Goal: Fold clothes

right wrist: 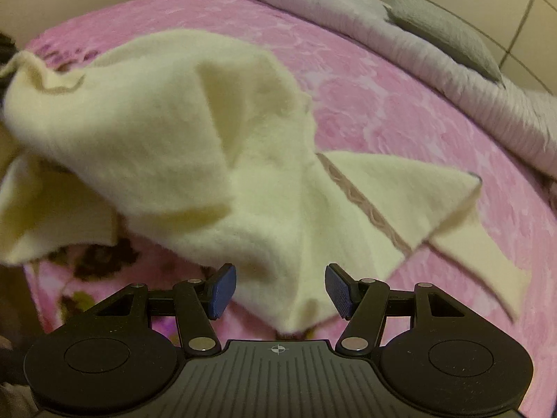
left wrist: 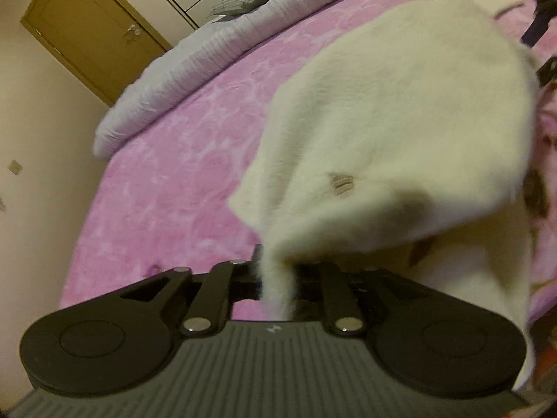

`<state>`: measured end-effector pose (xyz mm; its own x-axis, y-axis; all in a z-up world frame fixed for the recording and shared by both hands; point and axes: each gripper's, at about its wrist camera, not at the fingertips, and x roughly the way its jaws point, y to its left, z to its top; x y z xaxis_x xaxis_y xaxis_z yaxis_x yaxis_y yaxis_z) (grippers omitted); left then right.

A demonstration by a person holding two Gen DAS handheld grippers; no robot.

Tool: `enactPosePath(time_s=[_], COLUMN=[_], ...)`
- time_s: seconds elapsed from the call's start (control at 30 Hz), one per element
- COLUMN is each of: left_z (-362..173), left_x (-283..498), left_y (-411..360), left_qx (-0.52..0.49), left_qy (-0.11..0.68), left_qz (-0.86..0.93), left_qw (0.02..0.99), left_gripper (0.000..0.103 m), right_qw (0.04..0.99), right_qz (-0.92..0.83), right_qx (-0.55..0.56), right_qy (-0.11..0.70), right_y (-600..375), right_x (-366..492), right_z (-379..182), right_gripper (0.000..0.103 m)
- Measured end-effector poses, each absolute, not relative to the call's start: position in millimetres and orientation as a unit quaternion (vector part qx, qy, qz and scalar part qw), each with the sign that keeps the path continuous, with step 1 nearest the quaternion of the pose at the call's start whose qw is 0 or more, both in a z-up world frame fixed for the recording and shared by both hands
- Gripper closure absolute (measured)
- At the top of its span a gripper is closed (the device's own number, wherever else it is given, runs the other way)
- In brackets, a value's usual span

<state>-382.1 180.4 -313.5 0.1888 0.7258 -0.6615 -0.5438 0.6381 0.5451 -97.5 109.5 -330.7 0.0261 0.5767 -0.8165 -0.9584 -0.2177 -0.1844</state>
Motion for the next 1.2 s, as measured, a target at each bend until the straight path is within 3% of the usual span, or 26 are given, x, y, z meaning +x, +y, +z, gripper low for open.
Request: enactPosePath(time_s=[0.1, 0.13, 0.17, 0.2, 0.23, 0.4, 0.57, 0.87, 1.03, 1.2], left_z=[-319.2, -321.0, -317.4, -312.5, -307.6, -240.6, -134.8, 28.0, 61.5, 65.5], left_x=[-386.5, -388.2, -390.5, -392.9, -395.4, -403.5, -410.4, -429.9, -446.0, -461.2], left_y=[180.8, 181.1, 180.9, 180.7, 180.5, 190.2, 207.1, 198.5, 168.3, 148.2], left_qx=[0.07, 0.061, 0.062, 0.065, 0.068, 0.113, 0.129, 0.105, 0.096, 0.065], left_qy=[0.48, 0.479, 0.477, 0.475, 0.473, 0.435, 0.36, 0.206, 0.183, 0.194], left_qz=[0.424, 0.427, 0.431, 0.434, 0.437, 0.466, 0.501, 0.512, 0.499, 0.491], left_qw=[0.765, 0.765, 0.764, 0.763, 0.762, 0.762, 0.776, 0.828, 0.842, 0.847], left_gripper=[0.096, 0.097, 0.097, 0.097, 0.098, 0.098, 0.098, 0.098, 0.098, 0.098], right_qw=[0.57, 0.568, 0.571, 0.574, 0.577, 0.67, 0.748, 0.794, 0.788, 0.775], right_qz=[0.654, 0.659, 0.659, 0.659, 0.658, 0.621, 0.59, 0.579, 0.585, 0.6], right_qx=[-0.453, -0.45, -0.446, -0.443, -0.44, -0.368, -0.287, -0.177, -0.161, -0.175], right_qy=[0.207, 0.203, 0.201, 0.201, 0.2, 0.175, 0.102, -0.059, -0.105, -0.088], right_y=[113.1, 112.4, 112.3, 112.3, 112.3, 108.1, 105.2, 48.3, 0.2, -40.1], right_x=[-101.0, -99.5, -98.0, -96.6, -95.2, -74.2, -50.1, -38.9, -45.1, -60.1], right_z=[-350.8, -352.7, -350.3, -347.1, -343.9, -276.0, -172.3, 1.6, 52.5, 60.5], right_gripper=[0.044, 0.051, 0.078, 0.089, 0.092, 0.095, 0.095, 0.095, 0.095, 0.095])
